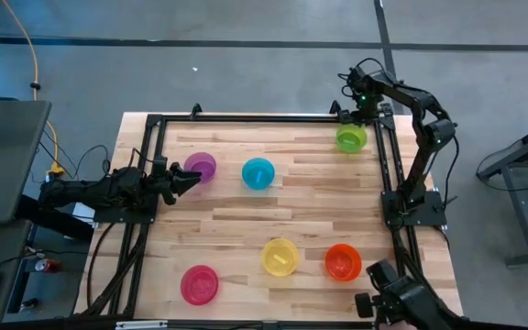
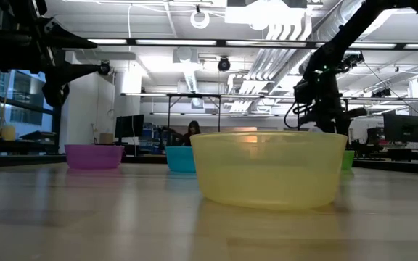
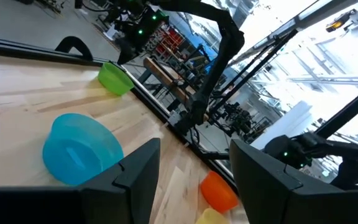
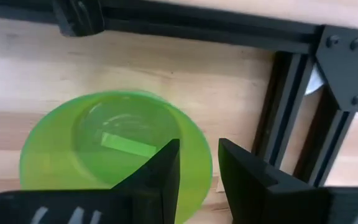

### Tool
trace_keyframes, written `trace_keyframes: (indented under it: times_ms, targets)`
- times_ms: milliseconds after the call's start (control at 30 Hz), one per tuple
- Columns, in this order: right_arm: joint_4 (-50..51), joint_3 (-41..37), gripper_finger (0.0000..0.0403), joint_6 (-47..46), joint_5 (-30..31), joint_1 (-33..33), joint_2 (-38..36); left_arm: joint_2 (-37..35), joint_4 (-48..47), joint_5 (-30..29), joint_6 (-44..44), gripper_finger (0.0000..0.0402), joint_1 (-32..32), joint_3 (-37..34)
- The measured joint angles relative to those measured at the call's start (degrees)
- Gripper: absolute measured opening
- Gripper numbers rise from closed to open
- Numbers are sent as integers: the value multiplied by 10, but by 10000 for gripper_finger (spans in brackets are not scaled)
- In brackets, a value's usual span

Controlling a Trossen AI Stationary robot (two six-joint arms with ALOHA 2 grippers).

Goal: Nest bowls inside each other
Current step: Stack the green bowl on the blue bowl

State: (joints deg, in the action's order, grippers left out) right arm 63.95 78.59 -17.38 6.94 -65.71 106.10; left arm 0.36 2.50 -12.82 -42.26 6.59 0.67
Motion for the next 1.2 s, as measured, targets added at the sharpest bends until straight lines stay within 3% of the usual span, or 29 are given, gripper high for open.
trace_keyframes:
  times_ms: [200,700,867,1067,1200]
  targets:
    - [-1,-12,100,5,39,13,11,0,0,2,0,184,0,0]
    - [-28,-72,98,4,40,4,13,0,-1,2,9,184,0,0]
    - [-30,-71,73,13,20,5,13,0,0,1,9,184,0,0]
    - [-31,-70,9,48,-20,4,11,0,0,-2,9,184,0,0]
    - [-26,-70,5,52,-40,8,11,0,0,-3,9,184,0,0]
